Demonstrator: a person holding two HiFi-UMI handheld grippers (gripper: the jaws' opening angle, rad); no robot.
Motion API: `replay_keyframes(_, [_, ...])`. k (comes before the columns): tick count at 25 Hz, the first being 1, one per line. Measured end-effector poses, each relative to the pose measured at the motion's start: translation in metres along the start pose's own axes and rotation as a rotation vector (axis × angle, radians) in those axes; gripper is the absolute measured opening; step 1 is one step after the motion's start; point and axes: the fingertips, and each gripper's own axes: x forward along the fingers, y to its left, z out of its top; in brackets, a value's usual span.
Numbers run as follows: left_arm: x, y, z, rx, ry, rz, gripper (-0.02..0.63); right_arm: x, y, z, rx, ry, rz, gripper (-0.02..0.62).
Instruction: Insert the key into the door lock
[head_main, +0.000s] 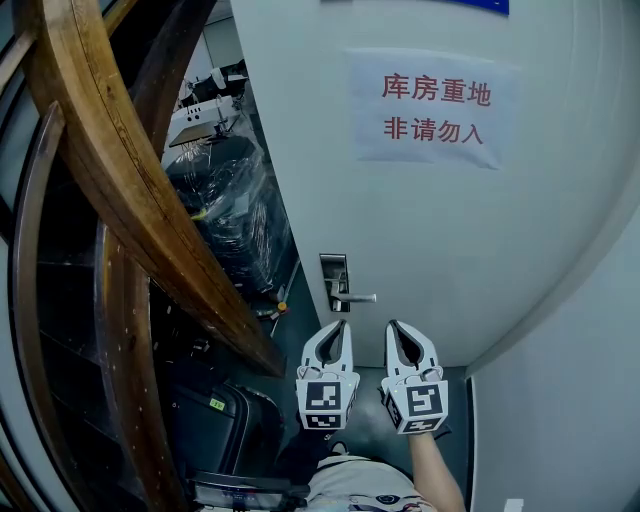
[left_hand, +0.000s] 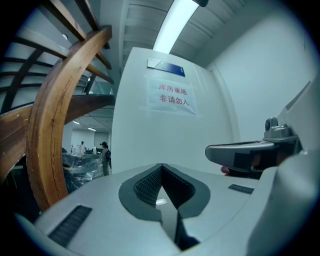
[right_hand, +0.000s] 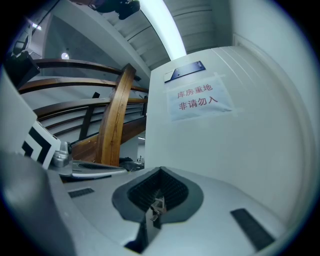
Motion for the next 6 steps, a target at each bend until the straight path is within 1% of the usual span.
replay_keyframes(6, [-0.0028, -0.0014, -0.0003, 0.000, 0.001, -0.006, 0.005, -0.0015, 0.0033, -0.0028, 0.008, 0.005, -0.001, 0.005])
